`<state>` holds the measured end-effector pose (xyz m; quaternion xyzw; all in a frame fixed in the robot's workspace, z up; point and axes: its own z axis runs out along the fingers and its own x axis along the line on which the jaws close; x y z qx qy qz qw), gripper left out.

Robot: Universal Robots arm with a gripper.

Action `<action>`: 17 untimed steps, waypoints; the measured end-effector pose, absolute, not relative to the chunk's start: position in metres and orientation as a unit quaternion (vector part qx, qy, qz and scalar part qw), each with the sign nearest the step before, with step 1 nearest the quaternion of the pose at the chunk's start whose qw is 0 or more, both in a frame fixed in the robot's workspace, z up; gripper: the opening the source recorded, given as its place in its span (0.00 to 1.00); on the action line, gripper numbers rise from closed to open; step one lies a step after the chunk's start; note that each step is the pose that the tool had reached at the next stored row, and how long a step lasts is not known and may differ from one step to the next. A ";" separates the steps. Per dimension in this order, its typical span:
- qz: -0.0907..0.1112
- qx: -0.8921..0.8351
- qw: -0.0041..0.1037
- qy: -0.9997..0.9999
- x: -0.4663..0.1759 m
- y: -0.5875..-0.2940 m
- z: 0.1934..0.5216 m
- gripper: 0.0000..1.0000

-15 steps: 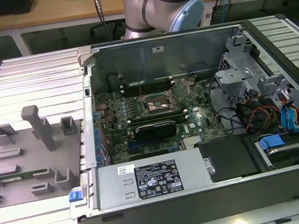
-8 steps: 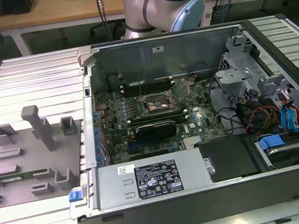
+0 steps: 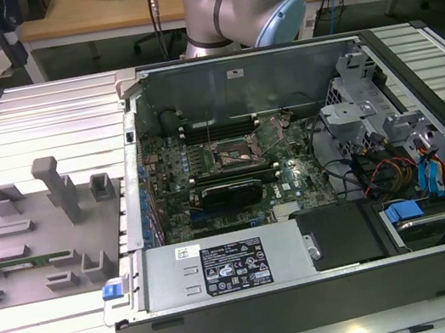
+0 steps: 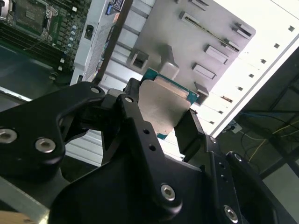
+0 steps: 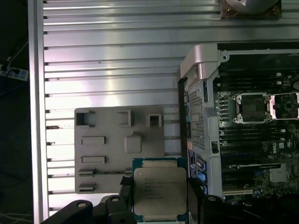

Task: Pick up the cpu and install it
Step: 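Pick up the cpu and move it towards the insertion slot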

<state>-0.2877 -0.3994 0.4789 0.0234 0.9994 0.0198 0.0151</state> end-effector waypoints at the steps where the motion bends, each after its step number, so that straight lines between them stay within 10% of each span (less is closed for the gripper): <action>1: 0.020 0.023 0.015 0.999 -0.288 -0.399 0.478 0.55; 17: 0.019 0.023 0.015 0.999 -0.246 -0.399 0.451 0.55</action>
